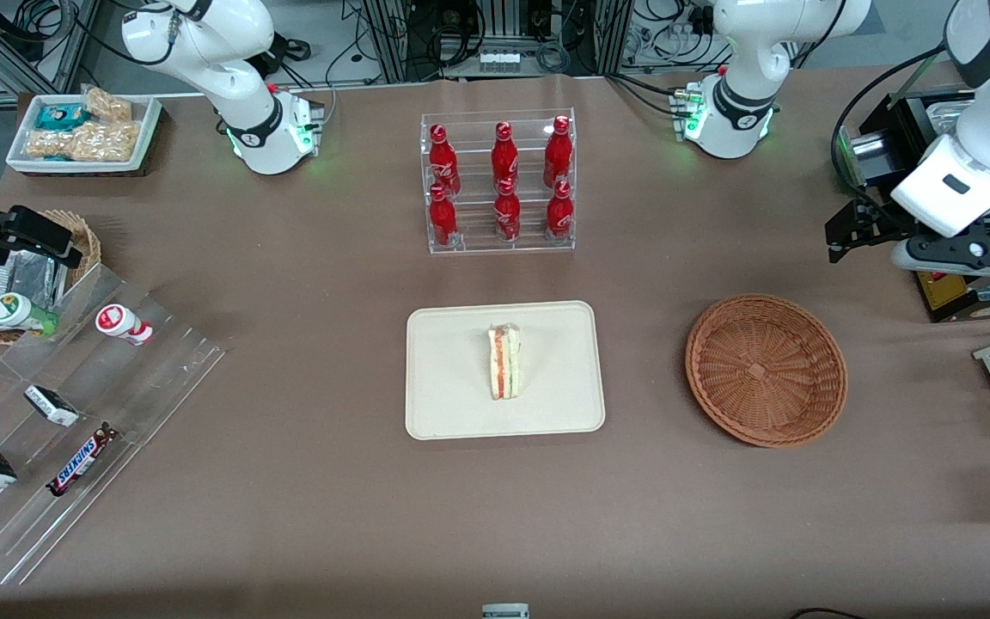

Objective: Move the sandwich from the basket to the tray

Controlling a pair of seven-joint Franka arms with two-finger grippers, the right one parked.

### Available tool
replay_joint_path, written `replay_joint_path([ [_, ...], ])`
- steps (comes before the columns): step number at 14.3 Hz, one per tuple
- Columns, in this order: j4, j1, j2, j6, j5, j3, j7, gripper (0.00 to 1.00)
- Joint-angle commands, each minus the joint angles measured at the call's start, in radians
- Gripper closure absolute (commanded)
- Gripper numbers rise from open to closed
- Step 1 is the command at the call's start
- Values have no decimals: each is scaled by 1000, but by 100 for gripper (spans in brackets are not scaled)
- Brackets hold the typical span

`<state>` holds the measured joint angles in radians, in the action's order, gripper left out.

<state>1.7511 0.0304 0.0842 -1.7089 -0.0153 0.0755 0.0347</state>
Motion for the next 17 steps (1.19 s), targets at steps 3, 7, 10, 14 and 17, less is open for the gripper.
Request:
replay_joint_path([
  [3,-41,6,-7,75,28,-13,14,0],
  [7,-39,5,-3,112,55,-13,14,0],
  [10,-38,3,3,135,55,-13,14,0],
  [14,-33,5,11,141,57,-13,16,0],
  [17,-35,3,11,138,57,-13,16,0],
])
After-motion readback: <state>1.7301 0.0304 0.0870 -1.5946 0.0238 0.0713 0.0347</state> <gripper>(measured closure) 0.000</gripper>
